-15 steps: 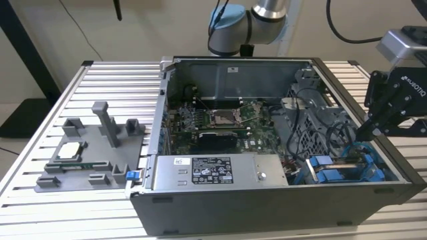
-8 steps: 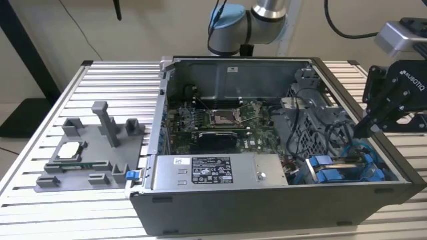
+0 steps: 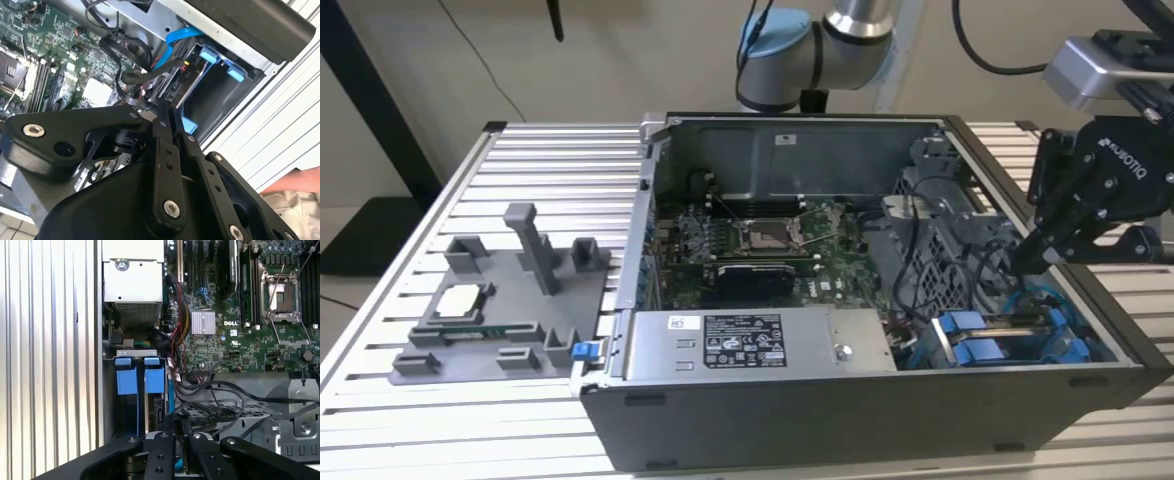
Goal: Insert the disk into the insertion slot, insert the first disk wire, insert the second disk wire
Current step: 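Insert the second disk wire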
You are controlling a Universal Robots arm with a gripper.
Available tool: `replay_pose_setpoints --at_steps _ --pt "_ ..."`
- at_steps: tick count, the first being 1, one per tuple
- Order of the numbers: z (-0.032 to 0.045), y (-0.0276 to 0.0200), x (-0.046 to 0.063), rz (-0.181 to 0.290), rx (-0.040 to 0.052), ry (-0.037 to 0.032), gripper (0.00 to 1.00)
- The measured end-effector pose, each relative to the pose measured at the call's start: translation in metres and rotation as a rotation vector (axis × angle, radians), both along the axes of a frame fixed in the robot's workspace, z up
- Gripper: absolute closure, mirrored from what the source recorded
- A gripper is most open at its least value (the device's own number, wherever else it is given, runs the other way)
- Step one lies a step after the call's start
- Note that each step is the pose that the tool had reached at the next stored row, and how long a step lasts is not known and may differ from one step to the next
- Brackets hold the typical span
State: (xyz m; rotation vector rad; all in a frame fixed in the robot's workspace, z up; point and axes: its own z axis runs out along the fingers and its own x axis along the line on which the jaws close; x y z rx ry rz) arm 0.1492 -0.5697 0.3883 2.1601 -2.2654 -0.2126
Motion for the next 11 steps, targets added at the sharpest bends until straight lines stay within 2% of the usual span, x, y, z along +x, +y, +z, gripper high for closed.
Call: replay_pose_setpoints --at_steps 7,11 --pt "0.0000 0.0000 -0.012 -0.001 0.0000 -0.0025 1.00" --pt "-0.0003 -0.0001 -0.014 0.000 0.0000 -0.0047 1.00"
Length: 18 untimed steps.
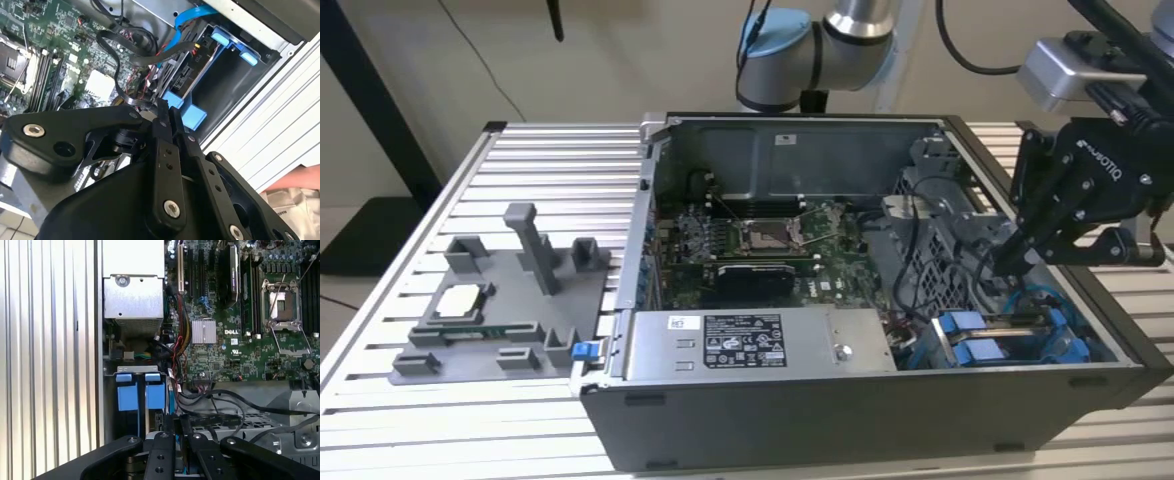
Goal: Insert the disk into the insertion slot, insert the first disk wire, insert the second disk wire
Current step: 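Insert the second disk wire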
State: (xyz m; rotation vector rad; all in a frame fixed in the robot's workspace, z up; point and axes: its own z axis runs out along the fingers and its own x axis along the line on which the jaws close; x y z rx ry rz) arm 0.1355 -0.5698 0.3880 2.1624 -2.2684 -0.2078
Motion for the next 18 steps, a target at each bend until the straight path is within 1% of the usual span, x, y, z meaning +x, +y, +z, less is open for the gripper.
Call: replay_pose_setpoints --at_steps 9,18 --pt "-0.0050 0.0000 0.000 0.000 -0.0026 -0.0045 1.00" --pt "-0.0116 0.0000 0.000 0.000 -0.0091 -0.0082 1.00"
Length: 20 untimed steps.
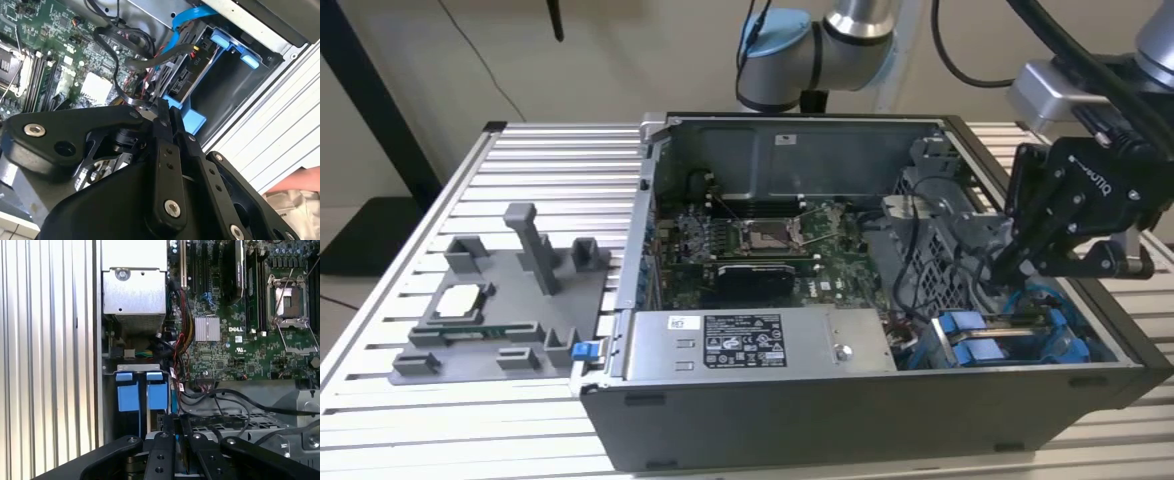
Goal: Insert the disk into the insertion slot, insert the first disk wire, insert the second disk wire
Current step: 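Insert the second disk wire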
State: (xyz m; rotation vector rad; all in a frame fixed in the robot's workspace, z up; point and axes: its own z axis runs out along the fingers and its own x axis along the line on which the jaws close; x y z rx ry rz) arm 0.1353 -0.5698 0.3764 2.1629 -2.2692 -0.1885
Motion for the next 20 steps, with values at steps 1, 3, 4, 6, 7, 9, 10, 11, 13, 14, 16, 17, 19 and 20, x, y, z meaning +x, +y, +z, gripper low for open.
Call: replay_pose_setpoints --at_steps 1,3,4,6,7,9,10,11,13,14,16,17,19,20 --pt "-0.0008 0.0000 0.0000 0.000 -0.0006 -0.0003 1.00" --pt "-0.0024 0.0000 0.0000 0.000 -0.0016 -0.0016 1.00" --pt "-0.0032 0.0000 -0.0001 0.000 -0.0019 -0.0033 1.00" --pt "-0.0045 0.0000 0.0000 0.000 -0.0021 -0.0074 1.00" --pt "-0.0050 0.0000 0.0000 0.000 -0.0022 -0.0093 1.00" --pt "-0.0061 0.0000 0.0000 0.000 -0.0027 -0.0131 1.00" --pt "-0.0067 0.0000 0.0000 0.000 -0.0031 -0.0144 1.00" --pt "-0.0074 0.0000 0.0000 0.000 -0.0033 -0.0152 1.00" --pt "-0.0089 -0.0001 0.0000 0.000 -0.0035 -0.0162 1.00" --pt "-0.0095 -0.0002 0.0000 0.000 -0.0040 -0.0167 1.00" --pt "-0.0101 -0.0005 0.0000 0.000 -0.0052 -0.0174 1.00" --pt "-0.0103 -0.0008 0.0000 0.000 -0.0053 -0.0175 1.00" --pt "-0.0105 -0.0014 0.0000 0.000 -0.0058 -0.0176 1.00" --pt "-0.0107 -0.0017 0.0000 0.000 -0.0058 -0.0176 1.00"
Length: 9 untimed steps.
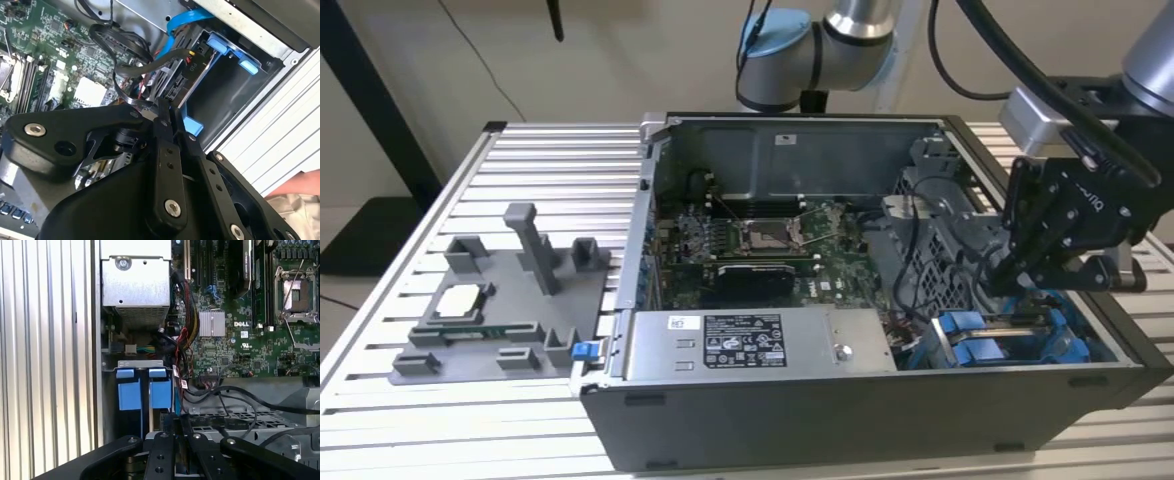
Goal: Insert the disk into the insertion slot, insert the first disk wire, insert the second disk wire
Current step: 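Insert the second disk wire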
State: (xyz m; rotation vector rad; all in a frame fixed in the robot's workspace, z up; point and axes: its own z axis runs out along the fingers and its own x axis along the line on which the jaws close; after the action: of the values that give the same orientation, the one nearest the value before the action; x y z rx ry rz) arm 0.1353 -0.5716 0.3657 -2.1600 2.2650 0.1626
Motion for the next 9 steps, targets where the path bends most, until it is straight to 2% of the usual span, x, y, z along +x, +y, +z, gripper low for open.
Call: replay_pose_setpoints --at_steps 9 --pt "-0.0005 -0.0015 0.0002 0.000 -0.0002 0.0000 1.00"
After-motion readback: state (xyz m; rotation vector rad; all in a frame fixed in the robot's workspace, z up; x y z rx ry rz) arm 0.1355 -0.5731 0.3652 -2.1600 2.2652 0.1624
